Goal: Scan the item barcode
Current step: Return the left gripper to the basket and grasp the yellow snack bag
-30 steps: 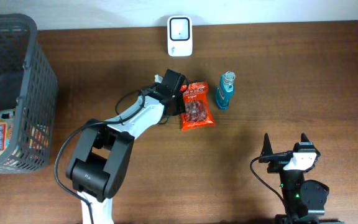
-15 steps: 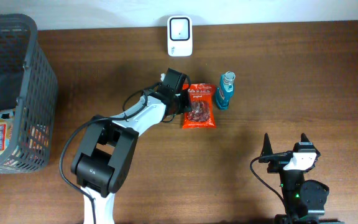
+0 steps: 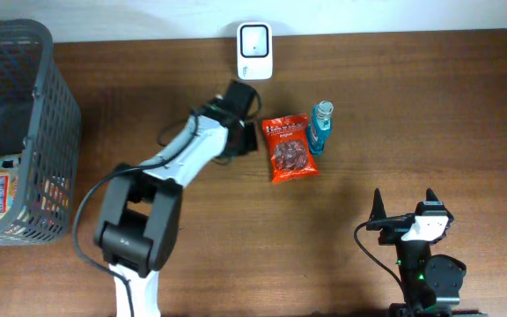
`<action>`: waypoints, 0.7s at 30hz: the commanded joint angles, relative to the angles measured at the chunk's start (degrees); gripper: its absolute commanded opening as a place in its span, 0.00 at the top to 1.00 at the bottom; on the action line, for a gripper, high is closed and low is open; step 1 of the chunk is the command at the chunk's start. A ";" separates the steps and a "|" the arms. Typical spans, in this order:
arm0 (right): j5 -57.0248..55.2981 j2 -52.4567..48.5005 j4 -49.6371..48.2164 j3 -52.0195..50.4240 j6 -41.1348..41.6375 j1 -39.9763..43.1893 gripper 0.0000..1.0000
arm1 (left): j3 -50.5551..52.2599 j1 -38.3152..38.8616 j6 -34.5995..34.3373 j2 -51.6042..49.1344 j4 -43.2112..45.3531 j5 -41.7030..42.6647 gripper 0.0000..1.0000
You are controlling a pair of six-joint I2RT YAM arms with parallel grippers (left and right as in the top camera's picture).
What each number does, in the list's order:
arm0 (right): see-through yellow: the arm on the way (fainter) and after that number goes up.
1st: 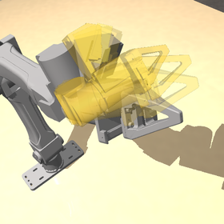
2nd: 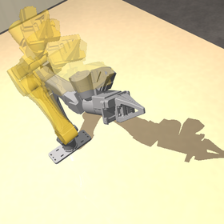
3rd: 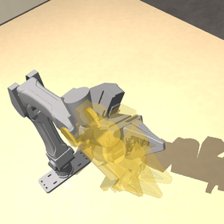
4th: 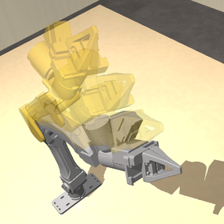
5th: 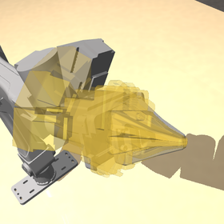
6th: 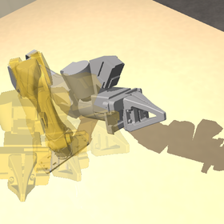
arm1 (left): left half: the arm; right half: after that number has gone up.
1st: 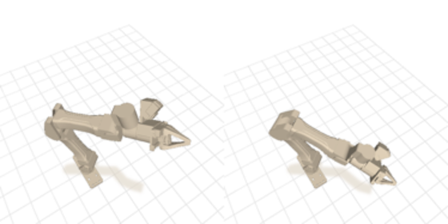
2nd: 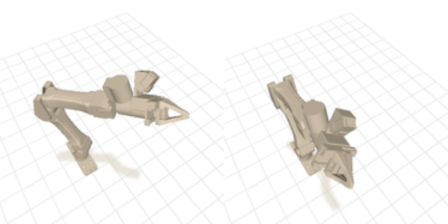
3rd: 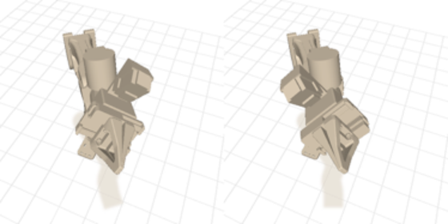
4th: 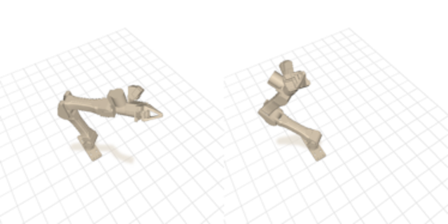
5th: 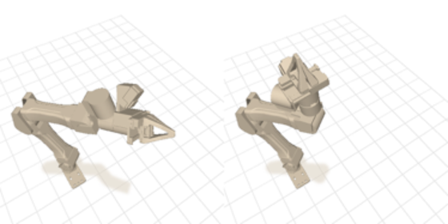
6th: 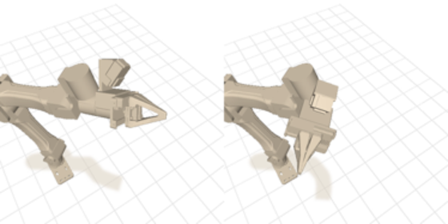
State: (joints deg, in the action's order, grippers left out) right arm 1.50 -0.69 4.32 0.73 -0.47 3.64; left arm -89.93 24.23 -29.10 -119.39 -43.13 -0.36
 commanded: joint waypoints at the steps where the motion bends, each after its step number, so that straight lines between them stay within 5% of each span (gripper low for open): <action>1: -0.26 0.33 0.22 -0.42 -0.39 -0.24 0.02 | -10.73 -4.44 7.56 9.11 -9.25 -11.50 0.79; 4: -0.26 0.33 0.22 -0.42 -0.39 -0.24 0.02 | -20.98 -10.97 13.99 16.11 -14.67 -15.98 0.55; 6: -0.26 0.33 0.22 -0.42 -0.39 -0.24 0.02 | -25.99 -18.51 15.82 20.59 -14.60 -15.98 0.21; 8: -0.26 0.33 0.22 -0.42 -0.39 -0.24 0.02 | -29.00 -27.39 15.93 23.61 -13.66 -15.98 0.00; 12: -0.26 0.33 0.22 -0.42 -0.37 -0.26 0.01 | -29.24 -47.17 16.31 25.40 -12.37 -15.96 0.01; 15: -0.26 0.33 0.22 -0.42 -0.39 -0.24 0.02 | -29.00 -56.11 28.26 22.71 -13.64 -14.84 0.00; 21: -0.26 0.33 0.22 -0.42 -0.39 -0.24 0.01 | -23.45 -60.78 42.77 15.82 -15.69 -8.46 0.08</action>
State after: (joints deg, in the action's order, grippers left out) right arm 1.48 -0.69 4.32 0.73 -0.49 3.64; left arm -116.71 -36.32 4.75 -101.14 -58.78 -12.84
